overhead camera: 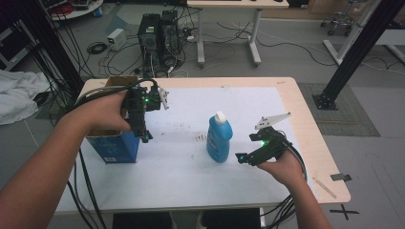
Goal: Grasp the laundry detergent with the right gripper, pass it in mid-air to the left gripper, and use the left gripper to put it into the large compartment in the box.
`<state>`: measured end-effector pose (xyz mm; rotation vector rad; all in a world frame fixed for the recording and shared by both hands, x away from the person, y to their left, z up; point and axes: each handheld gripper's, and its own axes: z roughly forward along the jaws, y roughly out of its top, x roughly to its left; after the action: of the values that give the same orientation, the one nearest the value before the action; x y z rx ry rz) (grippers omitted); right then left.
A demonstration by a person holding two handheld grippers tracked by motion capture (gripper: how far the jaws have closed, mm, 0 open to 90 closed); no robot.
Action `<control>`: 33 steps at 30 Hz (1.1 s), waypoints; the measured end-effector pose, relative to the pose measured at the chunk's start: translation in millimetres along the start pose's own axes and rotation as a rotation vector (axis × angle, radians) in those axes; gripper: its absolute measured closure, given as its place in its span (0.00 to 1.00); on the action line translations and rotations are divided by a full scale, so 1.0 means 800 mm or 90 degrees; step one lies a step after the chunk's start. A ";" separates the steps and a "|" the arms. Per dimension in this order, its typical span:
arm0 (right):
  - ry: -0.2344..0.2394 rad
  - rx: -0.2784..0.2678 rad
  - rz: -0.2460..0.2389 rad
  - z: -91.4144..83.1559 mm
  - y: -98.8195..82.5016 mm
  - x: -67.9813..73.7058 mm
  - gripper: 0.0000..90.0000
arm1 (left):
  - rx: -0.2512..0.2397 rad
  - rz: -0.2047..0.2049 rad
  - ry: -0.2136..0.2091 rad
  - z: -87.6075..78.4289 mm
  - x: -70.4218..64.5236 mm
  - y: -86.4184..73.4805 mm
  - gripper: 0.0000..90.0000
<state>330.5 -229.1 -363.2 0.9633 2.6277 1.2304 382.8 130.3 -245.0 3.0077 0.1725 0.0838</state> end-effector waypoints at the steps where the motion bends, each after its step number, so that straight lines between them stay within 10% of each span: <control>1: -0.003 -0.005 -0.001 0.002 -0.001 0.001 0.01 | -0.002 0.000 0.000 0.000 0.000 0.000 0.02; 33: -0.082 -0.095 0.034 0.072 -0.020 0.027 0.01 | -0.003 -0.001 0.005 0.000 -0.002 -0.007 0.02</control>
<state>324.1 -186.1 -409.9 1.0550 2.3892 1.3078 380.6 135.8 -245.8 3.0031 0.1755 0.0959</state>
